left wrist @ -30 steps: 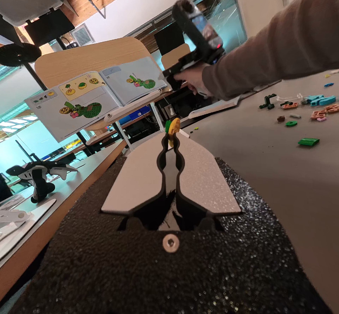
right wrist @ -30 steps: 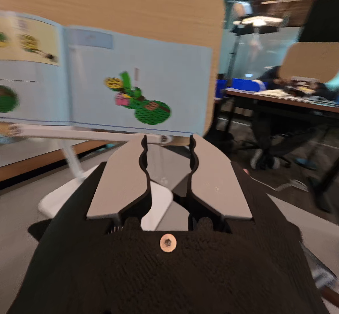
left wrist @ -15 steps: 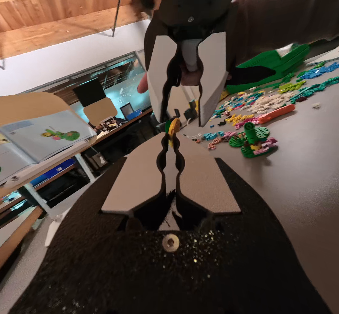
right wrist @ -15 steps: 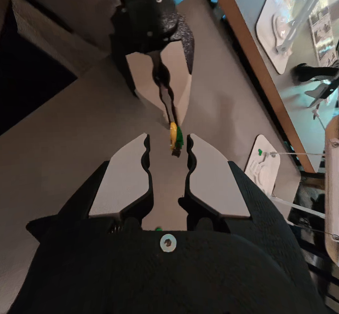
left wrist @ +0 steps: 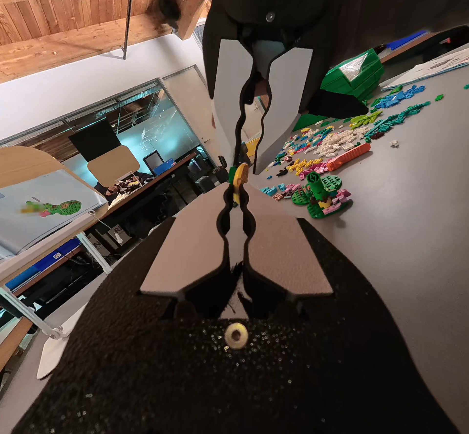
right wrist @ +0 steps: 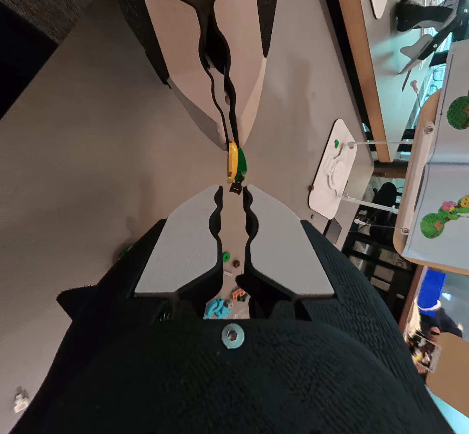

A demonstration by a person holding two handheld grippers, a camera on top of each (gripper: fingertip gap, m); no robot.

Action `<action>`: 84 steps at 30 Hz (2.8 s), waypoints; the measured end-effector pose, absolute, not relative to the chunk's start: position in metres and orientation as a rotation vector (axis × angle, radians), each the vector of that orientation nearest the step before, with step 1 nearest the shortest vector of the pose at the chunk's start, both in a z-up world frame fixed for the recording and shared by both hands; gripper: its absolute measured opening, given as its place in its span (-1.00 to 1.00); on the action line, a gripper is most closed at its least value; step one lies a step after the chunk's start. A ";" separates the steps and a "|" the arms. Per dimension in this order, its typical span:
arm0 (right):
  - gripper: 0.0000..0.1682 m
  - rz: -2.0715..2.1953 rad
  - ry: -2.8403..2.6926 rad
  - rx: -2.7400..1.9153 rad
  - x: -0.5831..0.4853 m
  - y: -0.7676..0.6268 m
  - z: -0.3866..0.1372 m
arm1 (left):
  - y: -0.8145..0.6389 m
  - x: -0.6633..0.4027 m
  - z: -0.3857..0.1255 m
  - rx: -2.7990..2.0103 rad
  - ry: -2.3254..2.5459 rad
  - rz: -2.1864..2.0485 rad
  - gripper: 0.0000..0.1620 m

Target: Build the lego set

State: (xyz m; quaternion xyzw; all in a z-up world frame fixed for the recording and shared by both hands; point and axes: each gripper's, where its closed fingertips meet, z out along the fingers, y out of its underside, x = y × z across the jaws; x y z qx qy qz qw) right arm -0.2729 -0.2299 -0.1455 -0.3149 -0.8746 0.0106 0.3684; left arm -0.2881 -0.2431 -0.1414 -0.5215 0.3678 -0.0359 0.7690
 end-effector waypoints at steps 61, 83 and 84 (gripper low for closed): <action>-0.79 0.403 -2.193 -0.902 -0.277 -0.247 -0.097 | -0.254 -0.295 -0.116 -1.015 0.825 0.248 -0.95; -0.85 -0.038 -2.227 -0.562 -0.293 -0.238 -0.129 | -0.246 -0.294 -0.123 -1.025 0.836 0.264 -0.95; -0.86 -0.052 -2.214 -0.561 -0.295 -0.234 -0.129 | -0.243 -0.298 -0.121 -1.023 0.797 0.268 -0.83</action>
